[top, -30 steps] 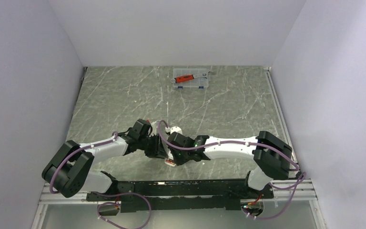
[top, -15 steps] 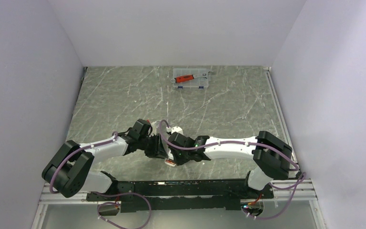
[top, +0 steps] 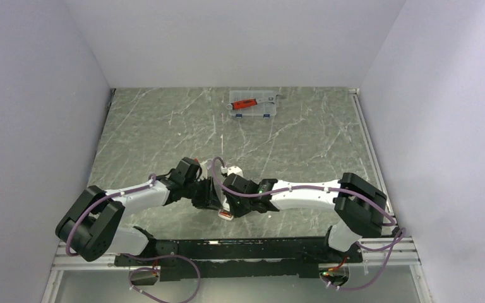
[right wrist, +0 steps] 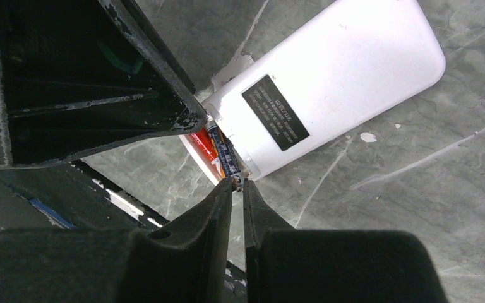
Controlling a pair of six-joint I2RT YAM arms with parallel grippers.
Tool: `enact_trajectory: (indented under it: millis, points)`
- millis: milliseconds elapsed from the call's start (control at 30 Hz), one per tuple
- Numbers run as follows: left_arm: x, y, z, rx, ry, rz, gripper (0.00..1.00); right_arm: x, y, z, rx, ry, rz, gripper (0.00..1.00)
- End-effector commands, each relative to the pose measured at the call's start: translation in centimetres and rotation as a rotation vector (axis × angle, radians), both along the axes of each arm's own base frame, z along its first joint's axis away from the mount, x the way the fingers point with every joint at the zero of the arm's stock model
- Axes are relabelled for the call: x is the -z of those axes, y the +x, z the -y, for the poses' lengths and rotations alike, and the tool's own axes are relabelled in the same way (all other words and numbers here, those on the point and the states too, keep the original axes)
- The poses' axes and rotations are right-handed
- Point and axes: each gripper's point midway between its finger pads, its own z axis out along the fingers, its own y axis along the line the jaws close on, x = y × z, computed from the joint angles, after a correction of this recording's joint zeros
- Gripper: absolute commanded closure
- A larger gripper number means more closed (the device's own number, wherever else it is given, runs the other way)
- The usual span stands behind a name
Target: Load the batteries into the remote control
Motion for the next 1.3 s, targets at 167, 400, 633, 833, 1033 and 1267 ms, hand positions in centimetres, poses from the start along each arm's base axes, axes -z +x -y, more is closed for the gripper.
enact_trajectory:
  millis: [167, 400, 633, 833, 1033, 1267]
  points:
    - [-0.9, 0.2, 0.9, 0.020, -0.050, 0.019, 0.68, -0.6, 0.4, -1.8, 0.001, 0.058, -0.006, 0.86]
    - [-0.9, 0.2, 1.0, 0.023, -0.054, 0.018, 0.68, -0.6, 0.6, -2.0, 0.009, 0.065, -0.006, 0.87]
    - [-0.8, 0.2, 1.0, 0.024, -0.057, 0.014, 0.69, -0.4, 0.8, -2.3, 0.010, 0.067, -0.008, 0.87]
    - [-0.8, 0.2, 1.0, 0.025, -0.055, 0.012, 0.69, -0.1, 1.0, -2.5, 0.014, 0.064, -0.012, 0.88]
    - [-0.7, 0.2, 1.1, 0.028, -0.056, 0.011, 0.69, 0.2, 1.1, -2.7, 0.017, 0.057, -0.012, 0.89]
    - [-0.8, 0.3, 1.2, 0.031, -0.061, 0.012, 0.69, 0.7, 1.2, -2.8, 0.013, 0.040, -0.012, 0.91]
